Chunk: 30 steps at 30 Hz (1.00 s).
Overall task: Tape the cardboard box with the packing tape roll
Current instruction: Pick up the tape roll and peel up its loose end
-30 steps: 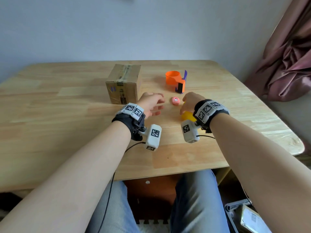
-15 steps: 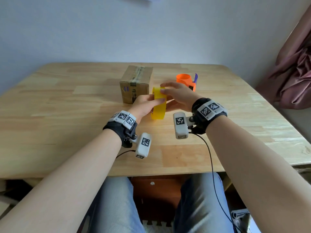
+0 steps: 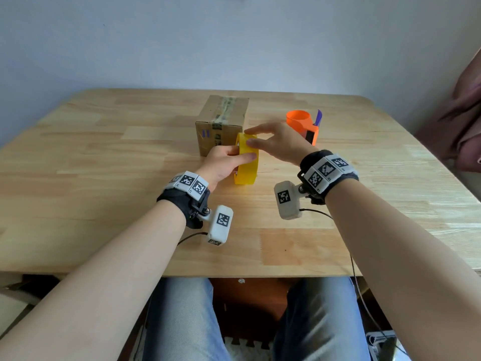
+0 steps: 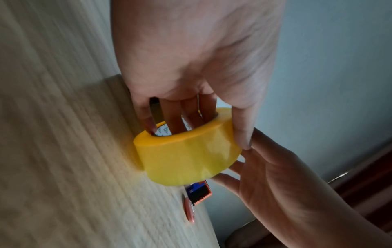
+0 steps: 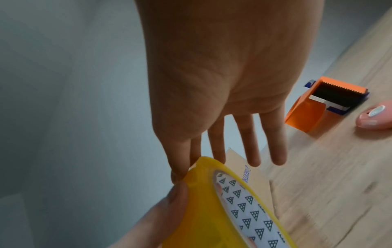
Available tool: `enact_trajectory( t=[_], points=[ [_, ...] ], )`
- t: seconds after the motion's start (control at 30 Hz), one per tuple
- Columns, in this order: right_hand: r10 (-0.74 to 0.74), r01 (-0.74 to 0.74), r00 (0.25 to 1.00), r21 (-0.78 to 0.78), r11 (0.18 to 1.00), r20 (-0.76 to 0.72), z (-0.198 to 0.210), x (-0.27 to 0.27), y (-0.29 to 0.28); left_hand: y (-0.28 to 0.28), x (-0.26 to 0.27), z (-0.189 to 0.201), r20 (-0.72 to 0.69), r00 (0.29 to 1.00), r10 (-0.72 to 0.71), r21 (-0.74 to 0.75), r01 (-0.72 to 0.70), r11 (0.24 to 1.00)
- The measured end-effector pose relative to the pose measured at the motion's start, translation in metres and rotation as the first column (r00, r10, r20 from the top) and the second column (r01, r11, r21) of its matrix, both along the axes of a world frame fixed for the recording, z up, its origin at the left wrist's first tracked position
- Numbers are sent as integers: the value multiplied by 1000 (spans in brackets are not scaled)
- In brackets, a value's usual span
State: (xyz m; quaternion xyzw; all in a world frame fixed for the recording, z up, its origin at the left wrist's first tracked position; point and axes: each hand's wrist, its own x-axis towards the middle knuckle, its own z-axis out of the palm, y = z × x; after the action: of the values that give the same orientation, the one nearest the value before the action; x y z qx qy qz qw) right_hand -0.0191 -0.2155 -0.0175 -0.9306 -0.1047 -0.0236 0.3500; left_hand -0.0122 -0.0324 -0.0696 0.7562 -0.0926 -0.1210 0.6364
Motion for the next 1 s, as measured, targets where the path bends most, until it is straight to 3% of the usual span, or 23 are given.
enact_trajectory(
  t=[0.33,0.43,0.6,0.73,0.9,1.0],
  points=[
    [82,-86,996,147,985,37,-8,1,-7,1,9,-2,-63,998,-4,-34,2,999],
    [46,-48,999,102,994,20,-7,4,-4,3,6,-1,-106,993,-55,-59,49,997],
    [21,-5,975,73,997,-221,0,3,2,10,-3,-1,-110,973,-205,-32,203,979],
    [-12,57,931,111,992,-366,0,2,4,17,-6,-3,-143,958,-247,-58,242,969],
    [-56,62,992,47,997,-116,5,0,6,15,-9,1,-139,971,-196,-41,192,981],
    [-90,94,993,58,994,-75,10,-4,6,4,-10,9,-116,984,-133,-29,131,991]
  ],
)
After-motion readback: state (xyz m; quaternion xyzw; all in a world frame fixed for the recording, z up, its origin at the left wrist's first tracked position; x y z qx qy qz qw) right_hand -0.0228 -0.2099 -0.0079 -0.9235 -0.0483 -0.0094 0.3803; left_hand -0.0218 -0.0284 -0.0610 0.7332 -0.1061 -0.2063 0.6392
